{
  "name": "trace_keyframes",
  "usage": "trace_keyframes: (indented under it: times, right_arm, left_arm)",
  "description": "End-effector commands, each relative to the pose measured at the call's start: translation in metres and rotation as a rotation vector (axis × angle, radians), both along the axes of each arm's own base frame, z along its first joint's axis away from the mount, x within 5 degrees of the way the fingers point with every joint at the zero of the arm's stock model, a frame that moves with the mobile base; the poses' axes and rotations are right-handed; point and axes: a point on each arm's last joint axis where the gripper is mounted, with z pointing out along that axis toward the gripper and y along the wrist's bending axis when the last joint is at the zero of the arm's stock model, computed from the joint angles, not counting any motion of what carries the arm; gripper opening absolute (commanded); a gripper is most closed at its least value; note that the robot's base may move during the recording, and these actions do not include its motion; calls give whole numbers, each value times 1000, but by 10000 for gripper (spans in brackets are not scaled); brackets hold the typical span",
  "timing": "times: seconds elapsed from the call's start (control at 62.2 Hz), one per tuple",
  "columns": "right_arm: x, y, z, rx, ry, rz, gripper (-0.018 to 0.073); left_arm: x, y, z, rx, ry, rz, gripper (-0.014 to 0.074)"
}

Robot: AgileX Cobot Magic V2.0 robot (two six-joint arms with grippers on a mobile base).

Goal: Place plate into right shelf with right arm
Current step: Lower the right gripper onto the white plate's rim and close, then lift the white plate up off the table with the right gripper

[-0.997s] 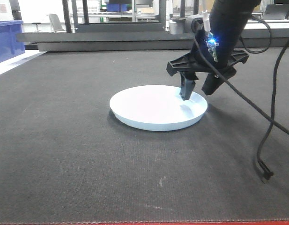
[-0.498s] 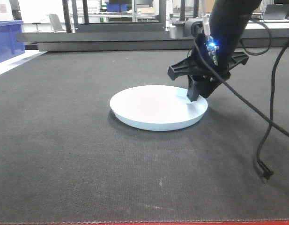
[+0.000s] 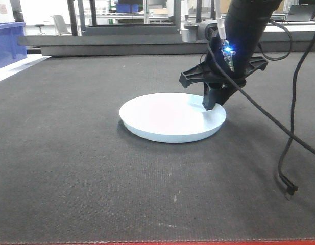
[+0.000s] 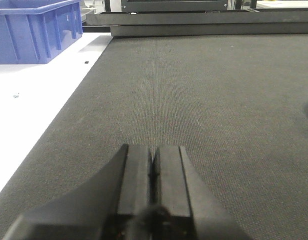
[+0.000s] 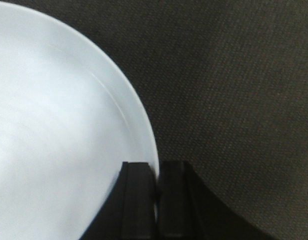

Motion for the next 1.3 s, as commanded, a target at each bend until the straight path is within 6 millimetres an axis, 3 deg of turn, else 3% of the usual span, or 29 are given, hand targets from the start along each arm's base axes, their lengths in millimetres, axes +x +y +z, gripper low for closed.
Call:
trace_keyframes:
  times: [0.0,0.177,0.338,0.514,0.723,0.964,1.286]
  right_arm:
    - [-5,-3,60,43,-193,21,28]
    - [-30,-14,129,110,-377,19,28]
    - [-67,-30,167,137,-488,24,28]
    - [-117,-49,174,180,-594,33,28]
    - [-180,-73,161,230,-713,45,28]
    - [-254,-103,161,284,-904,57,28]
    - [-351,-143,192,385,-1247,48,28]
  left_arm:
    - [0,1,6,-13,-86,14,-47]
    - [0,1,6,-13,-86,14,-47]
    - [0,1,6,-13,-86,14,-47]
    - [0,1,6,-13,-86,14,-47]
    - [0,1,6,-13,-86,14,-47]
    - [0,1,6,-13,-86,14,-47]
    - [0,1,6,-13,-86,14,-47]
